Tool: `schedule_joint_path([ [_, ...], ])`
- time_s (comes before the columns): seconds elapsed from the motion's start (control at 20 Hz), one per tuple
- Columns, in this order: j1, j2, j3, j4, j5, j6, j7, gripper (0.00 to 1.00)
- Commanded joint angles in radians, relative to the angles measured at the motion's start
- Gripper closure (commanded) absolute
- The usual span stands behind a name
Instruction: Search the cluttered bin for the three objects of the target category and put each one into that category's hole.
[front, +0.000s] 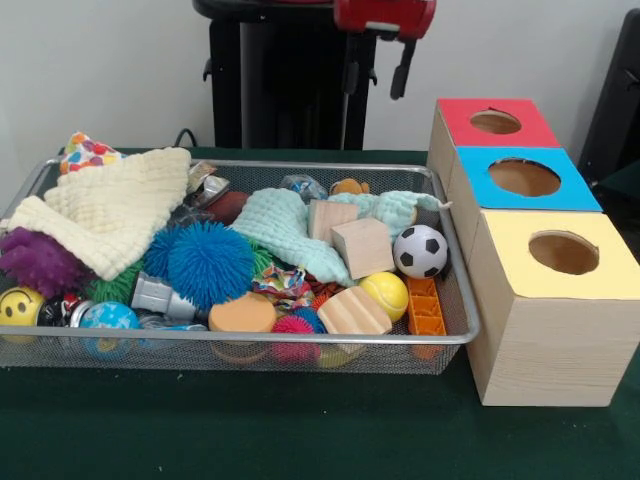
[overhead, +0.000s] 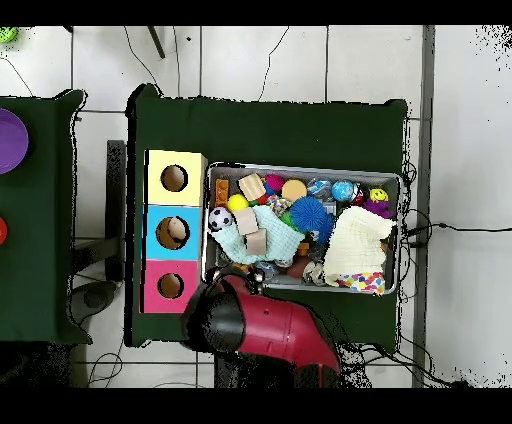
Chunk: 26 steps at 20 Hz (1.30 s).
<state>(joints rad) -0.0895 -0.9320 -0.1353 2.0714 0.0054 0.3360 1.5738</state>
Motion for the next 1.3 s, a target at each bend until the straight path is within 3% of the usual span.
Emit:
schedule_joint_path([
  [0.05, -0.08, 0.111, 0.011, -0.098, 0.049, -0.08, 0.212, 0.0],
  [0.4, -0.161, 0.145, 0.032, -0.165, 0.036, -0.065, 0.159, 0.0],
  [1.0, -0.311, 0.255, 0.116, -0.199, 0.008, -0.24, 0.16, 0.0],
  [1.3, -0.357, 0.337, 0.137, -0.26, 0.003, -0.303, 0.152, 0.0],
])
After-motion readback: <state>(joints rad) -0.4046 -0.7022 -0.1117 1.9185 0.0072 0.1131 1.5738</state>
